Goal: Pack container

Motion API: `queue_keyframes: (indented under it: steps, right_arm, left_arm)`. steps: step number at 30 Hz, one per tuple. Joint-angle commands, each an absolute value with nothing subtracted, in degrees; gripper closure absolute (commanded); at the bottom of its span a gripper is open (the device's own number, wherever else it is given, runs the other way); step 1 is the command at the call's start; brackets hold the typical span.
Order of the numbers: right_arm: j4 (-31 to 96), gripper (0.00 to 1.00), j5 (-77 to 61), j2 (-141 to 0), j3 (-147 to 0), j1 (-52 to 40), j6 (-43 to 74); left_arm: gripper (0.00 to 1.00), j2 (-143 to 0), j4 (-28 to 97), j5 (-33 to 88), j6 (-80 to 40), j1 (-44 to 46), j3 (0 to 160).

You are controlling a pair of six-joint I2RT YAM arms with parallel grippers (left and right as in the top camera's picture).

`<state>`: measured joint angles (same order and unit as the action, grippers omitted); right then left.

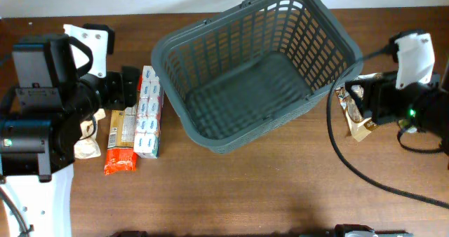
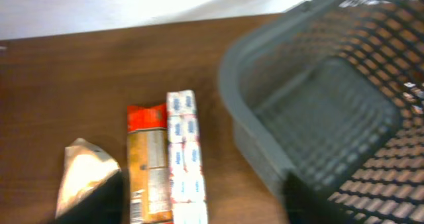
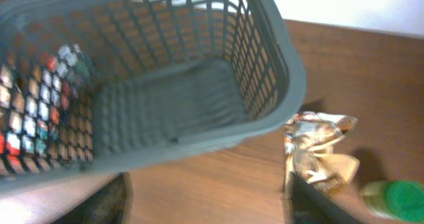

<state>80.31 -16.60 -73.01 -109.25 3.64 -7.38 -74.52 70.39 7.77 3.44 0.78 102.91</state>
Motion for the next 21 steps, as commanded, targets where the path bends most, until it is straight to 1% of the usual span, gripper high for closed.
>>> queue_keyframes:
  steps: [1, 2, 3, 7, 8, 9, 13, 18, 21]
  right_arm:
    - [77.95, 0.51, -17.39, -75.02, -110.32, 3.29, 1.08]
    - [77.21, 0.56, -17.41, -75.64, -110.32, 3.29, 2.66]
    - [76.79, 0.61, -17.41, -76.18, -110.32, 3.29, 3.9]
    - [75.81, 0.89, -17.37, -78.87, -110.32, 3.29, 7.25]
    - [75.7, 0.94, -17.32, -79.5, -110.32, 3.29, 7.7]
    - [75.59, 0.96, -17.34, -80.38, -110.32, 3.29, 8.05]
    - [75.18, 0.96, -16.38, -83.4, -110.32, 3.29, 8.05]
    - [72.05, 0.96, -14.79, -85.38, -110.32, 3.29, 8.05]
    - [69.82, 0.96, -14.83, -86.06, -110.32, 3.29, 8.05]
  left_arm:
    - [0.83, -74.56, 72.36, 13.37, 3.51, 2.87, 103.98]
    - [0.95, -74.56, 73.25, 13.23, 3.51, 4.08, 103.98]
    - [0.98, -74.56, 74.26, 12.91, 3.51, 5.48, 103.98]
    - [0.98, -74.56, 78.3, 7.94, 3.51, 13.13, 103.98]
    - [0.98, -74.56, 79.33, 6.15, 3.53, 15.66, 103.98]
    - [0.98, -74.56, 80.27, 4.73, 3.53, 18.06, 103.98]
    - [0.98, -74.56, 82.65, 2.72, 3.53, 26.92, 103.98]
    - [0.98, -74.56, 84.33, 3.03, 3.53, 36.51, 103.98]
    - [0.98, -74.59, 84.77, 5.43, 3.53, 40.99, 103.98]
